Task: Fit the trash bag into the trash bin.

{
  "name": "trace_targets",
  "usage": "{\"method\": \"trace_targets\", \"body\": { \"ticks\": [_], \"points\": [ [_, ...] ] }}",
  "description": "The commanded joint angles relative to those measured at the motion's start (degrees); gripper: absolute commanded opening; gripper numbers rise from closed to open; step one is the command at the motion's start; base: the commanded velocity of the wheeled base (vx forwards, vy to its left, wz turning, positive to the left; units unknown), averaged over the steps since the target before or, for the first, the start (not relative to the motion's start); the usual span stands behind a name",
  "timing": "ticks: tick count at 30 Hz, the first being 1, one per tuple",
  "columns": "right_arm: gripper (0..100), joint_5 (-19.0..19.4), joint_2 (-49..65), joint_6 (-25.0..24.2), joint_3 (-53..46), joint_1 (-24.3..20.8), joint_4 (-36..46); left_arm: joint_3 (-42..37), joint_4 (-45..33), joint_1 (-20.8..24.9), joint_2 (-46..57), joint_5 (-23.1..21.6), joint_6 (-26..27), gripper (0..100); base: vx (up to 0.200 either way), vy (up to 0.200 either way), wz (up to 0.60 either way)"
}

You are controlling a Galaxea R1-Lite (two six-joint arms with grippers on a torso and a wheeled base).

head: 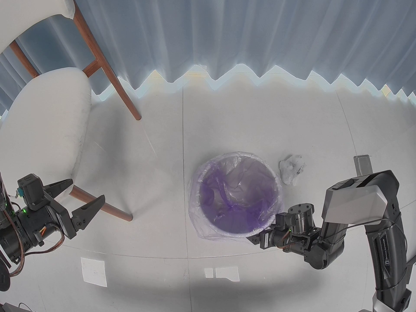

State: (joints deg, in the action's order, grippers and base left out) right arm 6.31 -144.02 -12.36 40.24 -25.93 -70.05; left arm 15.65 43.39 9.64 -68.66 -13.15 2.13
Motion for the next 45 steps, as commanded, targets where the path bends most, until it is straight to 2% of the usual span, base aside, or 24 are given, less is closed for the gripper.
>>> {"method": "trace_targets", "body": {
  "ticks": [1,11,13,19,22,26,30,31,34,37,41,45],
  "points": [
    [100,0.01,0.23,0.06,3.88,0.18,2.02,0.08,0.03,0.03,0.01,-0.03,0.42,100,0.000,0.000,0.00],
    [100,-0.16,-0.38,0.06,10.82,1.58,2.90,0.26,0.03,-0.68,0.63,-0.03,0.42,100,0.000,0.000,0.00],
    [100,-1.57,-1.26,0.06,14.78,1.50,4.92,0.17,0.03,-1.38,0.72,-0.12,0.94,100,0.000,0.000,0.00],
    [100,-2.10,-0.91,0.06,15.31,1.06,6.77,0.17,0.03,-2.52,0.89,-0.21,1.82,100,0.000,0.000,0.00],
    [100,-2.36,1.11,0.06,11.00,1.06,6.33,0.08,0.12,-2.61,1.60,-0.29,1.65,100,0.000,0.000,0.00],
    [100,-2.36,9.02,-0.12,-0.51,1.50,6.33,-0.18,0.03,-2.79,2.92,-0.29,1.21,100,0.000,0.000,0.00],
    [100,-2.27,17.81,-0.91,-12.47,1.50,6.06,0.52,0.03,-7.09,2.92,-0.29,1.47,100,0.000,0.000,0.00],
    [100,-2.27,17.81,-0.91,-12.47,1.50,6.06,0.52,0.03,-7.09,2.92,-0.29,1.47,100,0.000,0.000,0.00],
    [100,-2.80,24.93,-1.35,-22.22,1.41,3.07,1.22,0.03,-8.50,3.27,-0.29,1.03,100,0.000,0.000,0.00],
    [100,-4.82,28.71,-2.84,-27.50,1.58,-0.35,1.31,-0.06,-9.38,3.35,-0.29,0.68,100,0.000,0.000,0.00],
    [100,-9.13,33.63,-9.44,-33.12,1.76,-5.80,1.13,-0.41,-9.29,3.62,-0.21,-1.78,100,0.000,0.000,0.00],
    [100,-9.74,38.73,-11.02,-34.88,5.19,-7.91,1.40,-0.67,-9.64,3.53,0.15,-3.54,100,0.000,0.000,0.00]
  ]
}}
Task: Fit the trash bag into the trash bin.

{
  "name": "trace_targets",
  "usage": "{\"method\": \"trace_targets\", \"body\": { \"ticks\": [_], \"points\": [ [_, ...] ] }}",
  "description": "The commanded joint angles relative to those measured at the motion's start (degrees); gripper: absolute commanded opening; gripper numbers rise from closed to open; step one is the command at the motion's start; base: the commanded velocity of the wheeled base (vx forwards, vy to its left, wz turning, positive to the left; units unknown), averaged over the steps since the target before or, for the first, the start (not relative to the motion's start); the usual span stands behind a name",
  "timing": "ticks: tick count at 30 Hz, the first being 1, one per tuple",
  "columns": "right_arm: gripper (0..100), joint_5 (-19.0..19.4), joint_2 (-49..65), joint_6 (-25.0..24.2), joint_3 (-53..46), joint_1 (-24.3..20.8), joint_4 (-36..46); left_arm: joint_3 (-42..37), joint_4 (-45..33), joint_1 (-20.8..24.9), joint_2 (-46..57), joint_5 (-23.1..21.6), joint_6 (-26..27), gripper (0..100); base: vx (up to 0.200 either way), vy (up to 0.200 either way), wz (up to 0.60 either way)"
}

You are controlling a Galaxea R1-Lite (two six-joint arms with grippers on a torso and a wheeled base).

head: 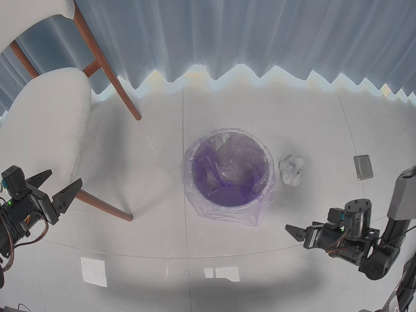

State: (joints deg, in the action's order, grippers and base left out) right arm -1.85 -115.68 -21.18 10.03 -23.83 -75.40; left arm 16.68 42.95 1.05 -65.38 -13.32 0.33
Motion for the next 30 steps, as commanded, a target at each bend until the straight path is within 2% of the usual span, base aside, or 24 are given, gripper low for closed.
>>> {"method": "trace_targets", "body": {
  "ticks": [1,6,9,13,17,21,25,30],
  "points": [
    [100,-1.57,10.56,-2.20,-4.67,3.27,-2.47,0.37,-0.23,-1.05,0.25,0.40,-1.74,100,0.000,0.000,0.00],
    [100,1.94,14.43,-2.20,-0.80,11.44,-2.12,0.55,-0.41,-1.66,0.08,0.58,-1.82,100,0.000,0.000,0.00],
    [100,2.47,13.90,-2.03,2.89,14.52,-1.24,0.20,-0.67,-1.66,0.08,0.40,-1.91,100,0.000,0.000,0.00],
    [100,4.75,11.88,-1.68,12.73,18.12,8.07,0.46,-0.94,-1.31,-0.01,-0.04,-1.74,100,0.000,0.000,0.00],
    [100,6.34,8.98,-0.80,25.21,19.09,22.31,1.52,-0.67,-0.61,-1.16,-0.21,-1.47,100,0.000,0.000,0.00],
    [100,7.13,2.91,0.26,37.34,19.70,32.86,3.10,0.03,-0.52,-2.74,-0.30,-1.82,100,0.000,0.000,0.00],
    [100,7.13,-5.61,1.93,47.62,20.14,36.90,4.68,-0.06,-0.52,-3.26,-0.56,-1.82,100,0.000,0.000,0.00],
    [100,7.13,-13.17,6.06,54.22,20.84,39.89,4.68,-0.06,-0.43,-4.14,-0.65,-1.91,100,0.000,0.000,0.00]
  ]
}}
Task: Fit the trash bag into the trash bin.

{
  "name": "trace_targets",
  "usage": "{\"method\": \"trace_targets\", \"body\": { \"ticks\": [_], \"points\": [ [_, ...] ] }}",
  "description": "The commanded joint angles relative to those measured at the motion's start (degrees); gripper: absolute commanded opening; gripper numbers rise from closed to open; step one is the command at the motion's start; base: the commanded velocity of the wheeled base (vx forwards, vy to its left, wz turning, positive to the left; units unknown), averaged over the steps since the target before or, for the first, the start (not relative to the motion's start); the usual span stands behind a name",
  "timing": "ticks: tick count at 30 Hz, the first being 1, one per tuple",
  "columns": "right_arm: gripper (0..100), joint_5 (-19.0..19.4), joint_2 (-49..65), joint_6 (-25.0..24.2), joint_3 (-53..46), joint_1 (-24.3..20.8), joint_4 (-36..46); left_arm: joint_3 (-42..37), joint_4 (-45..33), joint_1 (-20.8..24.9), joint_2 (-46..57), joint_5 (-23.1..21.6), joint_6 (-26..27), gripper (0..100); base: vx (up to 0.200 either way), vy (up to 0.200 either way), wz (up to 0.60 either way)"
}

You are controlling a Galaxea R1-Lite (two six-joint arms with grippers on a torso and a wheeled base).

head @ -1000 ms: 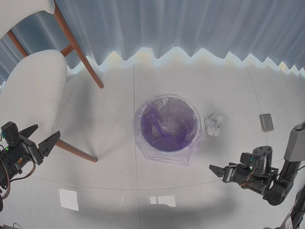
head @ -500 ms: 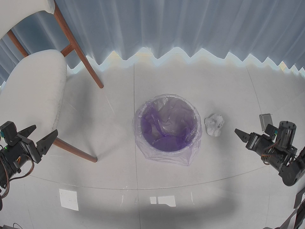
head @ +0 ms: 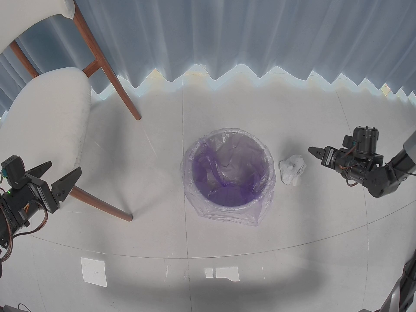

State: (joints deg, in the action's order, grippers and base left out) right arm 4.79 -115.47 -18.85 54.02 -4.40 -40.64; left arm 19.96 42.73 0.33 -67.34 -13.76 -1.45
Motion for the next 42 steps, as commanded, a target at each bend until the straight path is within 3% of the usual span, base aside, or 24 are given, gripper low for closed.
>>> {"method": "trace_targets", "body": {
  "ticks": [1,11,29,30,38,42],
  "points": [
    [100,0.48,-14.78,3.91,11.02,1.41,5.22,1.23,0.16,0.37,-2.27,-0.21,-0.04,100,0.000,0.000,0.00],
    [100,0.48,-25.68,4.96,19.28,3.26,5.31,4.74,-0.63,2.22,-5.26,0.49,0.04,100,0.180,0.000,0.00],
    [100,0.48,-37.28,4.52,31.41,2.82,4.08,5.80,-0.63,1.43,-6.05,0.05,0.57,100,0.000,0.000,0.00],
    [0,0.39,-37.72,4.34,32.38,2.82,3.99,6.15,-0.54,1.16,-6.22,0.14,0.57,100,0.000,0.000,0.00],
    [0,0.39,-36.76,3.99,31.41,2.73,3.73,5.88,-0.19,0.20,-6.14,0.05,0.66,100,0.000,0.000,0.00],
    [0,0.39,-31.40,1.80,25.35,2.73,2.15,5.88,-0.19,-1.30,-5.61,0.14,1.01,100,0.000,0.000,0.00]
  ]
}}
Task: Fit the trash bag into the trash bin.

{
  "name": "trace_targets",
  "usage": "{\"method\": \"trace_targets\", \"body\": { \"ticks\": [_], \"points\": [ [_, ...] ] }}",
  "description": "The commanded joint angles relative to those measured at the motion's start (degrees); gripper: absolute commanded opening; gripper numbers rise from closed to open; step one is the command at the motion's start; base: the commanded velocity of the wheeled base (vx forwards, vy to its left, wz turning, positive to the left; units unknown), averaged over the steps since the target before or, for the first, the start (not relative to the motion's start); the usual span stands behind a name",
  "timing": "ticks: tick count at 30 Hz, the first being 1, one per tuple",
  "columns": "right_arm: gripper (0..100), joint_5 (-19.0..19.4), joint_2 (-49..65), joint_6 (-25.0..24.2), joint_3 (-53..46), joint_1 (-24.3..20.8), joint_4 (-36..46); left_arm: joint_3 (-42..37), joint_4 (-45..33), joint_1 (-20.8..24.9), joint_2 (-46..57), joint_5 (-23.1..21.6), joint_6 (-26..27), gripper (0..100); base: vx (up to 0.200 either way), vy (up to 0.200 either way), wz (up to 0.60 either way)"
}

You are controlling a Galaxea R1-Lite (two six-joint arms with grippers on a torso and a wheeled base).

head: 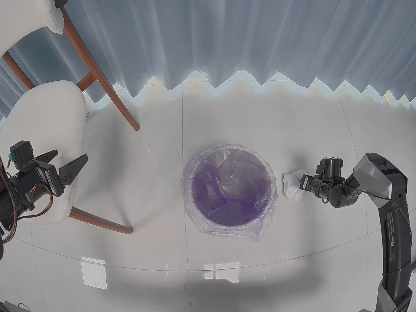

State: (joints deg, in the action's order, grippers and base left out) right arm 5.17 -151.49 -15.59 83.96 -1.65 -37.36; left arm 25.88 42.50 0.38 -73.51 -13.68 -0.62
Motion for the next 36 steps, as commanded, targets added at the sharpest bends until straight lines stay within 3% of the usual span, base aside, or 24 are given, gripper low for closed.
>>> {"method": "trace_targets", "body": {
  "ticks": [1,12,19,26,31,36],
  "points": [
    [0,0.02,6.82,-2.25,-7.40,-0.02,-2.10,0.05,0.04,-1.87,1.18,0.05,0.18,100,0.000,0.000,0.00],
    [0,0.19,33.63,-3.22,-41.86,0.85,-14.32,-1.71,0.22,-2.75,7.85,0.23,0.09,100,0.000,0.000,0.00],
    [0,0.02,50.51,-3.13,-56.53,0.85,-17.13,-6.98,0.22,-3.37,15.06,0.14,0.01,100,0.000,0.000,0.00],
    [0,0.10,61.76,-2.51,-62.69,-0.29,-17.04,-10.94,0.31,-3.28,19.46,0.05,0.18,100,0.000,0.000,0.00],
    [0,0.10,67.38,-2.16,-62.42,-4.59,-17.04,-17.97,0.48,-2.05,26.49,-0.03,0.09,100,0.000,0.000,0.00],
    [0,-0.07,68.08,1.27,-59.52,-12.15,-17.39,-22.80,0.48,-1.43,32.64,-0.12,0.18,100,0.000,0.000,0.00]
  ]
}}
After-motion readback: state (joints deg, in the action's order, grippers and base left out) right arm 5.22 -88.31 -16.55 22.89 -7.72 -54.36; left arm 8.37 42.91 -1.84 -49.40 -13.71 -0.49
